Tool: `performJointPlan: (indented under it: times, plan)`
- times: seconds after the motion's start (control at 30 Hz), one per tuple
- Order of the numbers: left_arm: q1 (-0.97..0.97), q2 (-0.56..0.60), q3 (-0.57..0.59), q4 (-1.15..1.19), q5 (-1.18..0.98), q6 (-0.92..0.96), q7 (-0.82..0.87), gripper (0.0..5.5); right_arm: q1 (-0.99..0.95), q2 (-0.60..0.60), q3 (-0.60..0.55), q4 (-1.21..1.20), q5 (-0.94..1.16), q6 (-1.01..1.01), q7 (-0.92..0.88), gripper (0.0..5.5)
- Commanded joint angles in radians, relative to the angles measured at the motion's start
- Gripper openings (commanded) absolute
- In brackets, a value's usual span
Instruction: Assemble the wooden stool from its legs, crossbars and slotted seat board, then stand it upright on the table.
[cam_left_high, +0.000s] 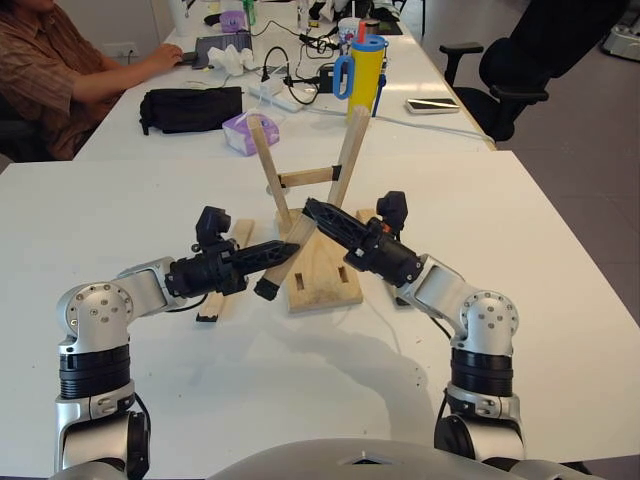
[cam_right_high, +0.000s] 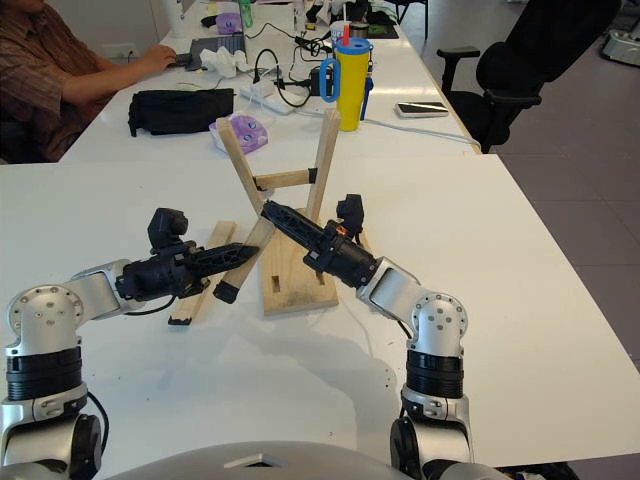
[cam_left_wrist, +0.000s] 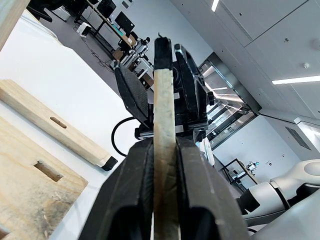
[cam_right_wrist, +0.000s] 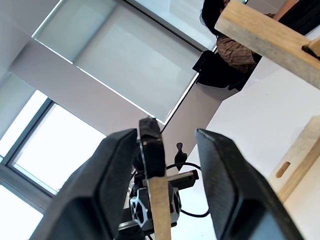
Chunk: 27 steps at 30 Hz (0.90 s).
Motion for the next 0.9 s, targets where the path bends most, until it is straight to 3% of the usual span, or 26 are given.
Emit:
performJointPlan:
  times: [0.03,0.27,0.57,0.6,0.73,0.9]
  plan:
    - [0.011,0.000,0.004,-0.027,-0.039,0.013,0.035,0.42,0.003,0.002,0.011,-0.017,0.073,0.002,-0.012,1.46]
    - [0.013,0.004,0.006,-0.036,-0.097,0.018,0.080,0.42,0.016,-0.015,0.025,-0.025,0.122,-0.018,-0.033,0.59]
    - [0.063,0.003,-0.026,-0.114,-0.004,-0.141,0.067,0.42,0.014,-0.037,0.040,-0.025,0.134,-0.039,-0.039,0.53]
    - [0.062,-0.008,-0.020,-0.098,-0.017,-0.138,0.081,0.79,0.012,-0.040,0.040,-0.025,0.132,-0.043,-0.040,0.53]
    - [0.031,-0.045,0.021,-0.023,-0.071,-0.148,0.154,1.43,0.010,-0.055,0.032,-0.014,0.089,-0.079,-0.051,0.42]
    - [0.051,-0.056,0.058,0.029,-0.040,-0.209,0.184,1.61,0.033,-0.150,0.019,0.002,-0.043,-0.110,0.000,0.42]
